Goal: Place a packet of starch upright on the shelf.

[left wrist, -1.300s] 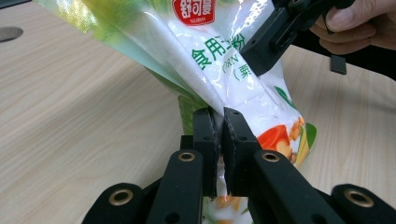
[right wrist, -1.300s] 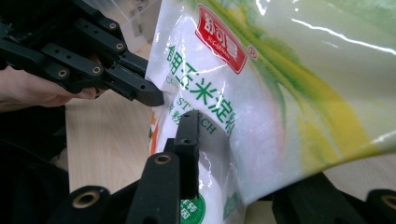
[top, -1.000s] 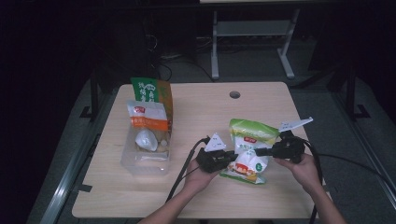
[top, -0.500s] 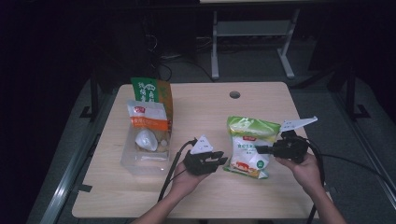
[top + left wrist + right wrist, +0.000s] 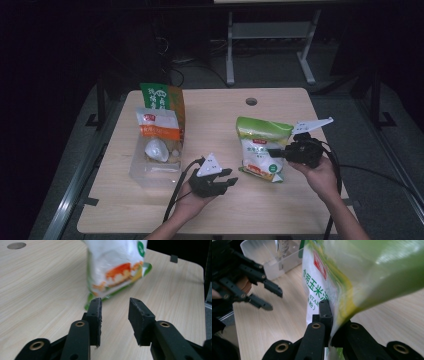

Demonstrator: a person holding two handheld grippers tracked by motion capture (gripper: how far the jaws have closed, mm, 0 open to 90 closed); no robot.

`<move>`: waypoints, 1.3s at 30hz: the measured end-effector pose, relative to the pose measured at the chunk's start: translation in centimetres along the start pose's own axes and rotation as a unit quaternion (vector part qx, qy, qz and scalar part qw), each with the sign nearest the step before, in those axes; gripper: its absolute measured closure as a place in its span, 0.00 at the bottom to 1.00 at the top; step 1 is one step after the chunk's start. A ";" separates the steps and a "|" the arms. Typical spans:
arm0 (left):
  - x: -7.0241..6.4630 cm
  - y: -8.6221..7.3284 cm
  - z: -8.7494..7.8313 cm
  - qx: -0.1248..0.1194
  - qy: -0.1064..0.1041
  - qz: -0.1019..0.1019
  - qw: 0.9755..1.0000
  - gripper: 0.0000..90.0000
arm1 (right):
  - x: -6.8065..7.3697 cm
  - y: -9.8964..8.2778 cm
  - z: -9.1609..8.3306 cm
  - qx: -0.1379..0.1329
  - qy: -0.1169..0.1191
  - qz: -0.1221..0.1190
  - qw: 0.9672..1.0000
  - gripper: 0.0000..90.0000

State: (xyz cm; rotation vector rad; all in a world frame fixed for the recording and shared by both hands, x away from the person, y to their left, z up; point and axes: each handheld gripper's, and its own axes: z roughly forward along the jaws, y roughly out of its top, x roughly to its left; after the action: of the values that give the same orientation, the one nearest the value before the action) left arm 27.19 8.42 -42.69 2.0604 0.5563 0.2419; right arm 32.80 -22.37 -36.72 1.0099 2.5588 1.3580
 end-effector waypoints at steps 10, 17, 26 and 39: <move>-1.2 -0.8 -0.9 -0.003 -0.008 0.010 1.000 0.63 | 0.7 2.1 0.9 -0.006 0.005 -0.009 1.000 0.99; -1.8 -1.5 -1.7 -0.006 -0.009 0.019 1.000 0.61 | 1.5 3.8 1.9 -0.008 0.014 -0.021 1.000 0.99; -2.3 -2.1 -2.4 -0.002 -0.008 0.018 1.000 0.58 | 3.1 6.6 2.9 -0.011 0.028 -0.039 0.999 0.99; -2.7 -2.6 -2.6 -0.006 -0.012 0.021 1.000 0.54 | 5.5 10.6 4.7 -0.004 0.048 -0.074 0.996 0.99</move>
State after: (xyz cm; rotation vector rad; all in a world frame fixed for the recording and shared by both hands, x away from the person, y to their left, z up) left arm 23.07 10.23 -43.40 2.0625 0.4951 0.2443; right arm 35.62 -11.71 -30.23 0.7541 2.6341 1.4079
